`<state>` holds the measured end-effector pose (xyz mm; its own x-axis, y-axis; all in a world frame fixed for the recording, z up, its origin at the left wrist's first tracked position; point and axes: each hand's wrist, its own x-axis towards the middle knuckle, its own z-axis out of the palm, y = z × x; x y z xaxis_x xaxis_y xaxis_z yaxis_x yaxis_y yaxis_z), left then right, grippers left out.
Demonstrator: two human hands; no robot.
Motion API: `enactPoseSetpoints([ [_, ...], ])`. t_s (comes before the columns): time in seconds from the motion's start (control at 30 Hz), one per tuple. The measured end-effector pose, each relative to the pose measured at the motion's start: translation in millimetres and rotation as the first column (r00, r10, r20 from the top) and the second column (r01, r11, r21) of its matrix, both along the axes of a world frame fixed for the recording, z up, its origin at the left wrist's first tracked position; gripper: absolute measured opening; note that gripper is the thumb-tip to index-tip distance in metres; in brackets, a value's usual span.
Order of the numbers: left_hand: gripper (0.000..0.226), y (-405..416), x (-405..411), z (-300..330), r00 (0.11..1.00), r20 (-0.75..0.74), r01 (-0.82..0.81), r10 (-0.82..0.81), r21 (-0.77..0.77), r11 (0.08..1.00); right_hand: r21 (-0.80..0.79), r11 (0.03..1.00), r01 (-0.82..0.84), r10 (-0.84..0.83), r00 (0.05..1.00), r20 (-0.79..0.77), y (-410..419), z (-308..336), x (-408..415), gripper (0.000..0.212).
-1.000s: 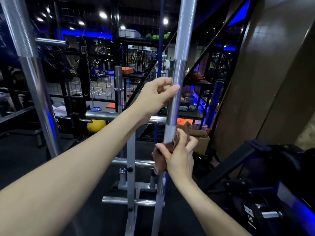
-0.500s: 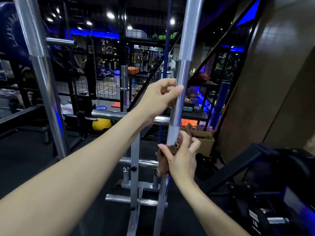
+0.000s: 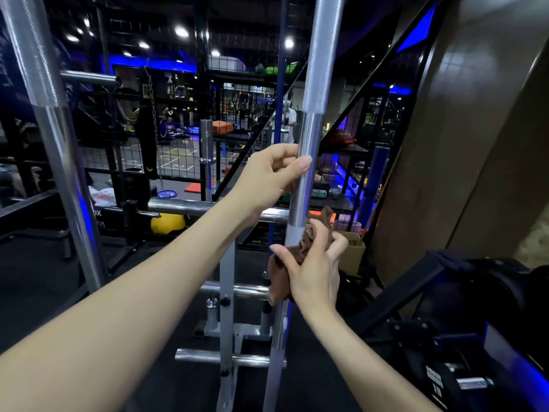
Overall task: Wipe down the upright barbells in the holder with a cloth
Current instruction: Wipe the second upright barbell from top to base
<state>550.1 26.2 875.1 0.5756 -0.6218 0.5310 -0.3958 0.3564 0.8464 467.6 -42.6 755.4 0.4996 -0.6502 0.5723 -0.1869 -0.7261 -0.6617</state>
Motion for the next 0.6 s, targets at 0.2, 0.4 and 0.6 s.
enactPoseSetpoints([
  [0.2, 0.025, -0.6, 4.0, -3.3, 0.998, 0.008, -0.057, 0.057, -0.029, 0.998, -0.027, 0.998, 0.064, -0.055, 0.966, 0.251, 2.7, 57.3, 18.0, 0.067],
  [0.4, 0.014, 7.7, -4.6, -0.1, 1.0, -0.006, -0.018, 0.018, 0.001, 1.0, 0.065, 0.998, -0.005, 0.002, 0.999, 0.053, 5.5, -38.6, 11.7, 0.081],
  [0.6, 0.008, 10.9, -16.5, 8.7, 0.996, 0.048, -0.081, 0.077, 0.083, 0.993, 0.055, 0.992, -0.112, 0.12, 0.98, -0.161, -9.3, -33.8, -9.2, 0.084],
])
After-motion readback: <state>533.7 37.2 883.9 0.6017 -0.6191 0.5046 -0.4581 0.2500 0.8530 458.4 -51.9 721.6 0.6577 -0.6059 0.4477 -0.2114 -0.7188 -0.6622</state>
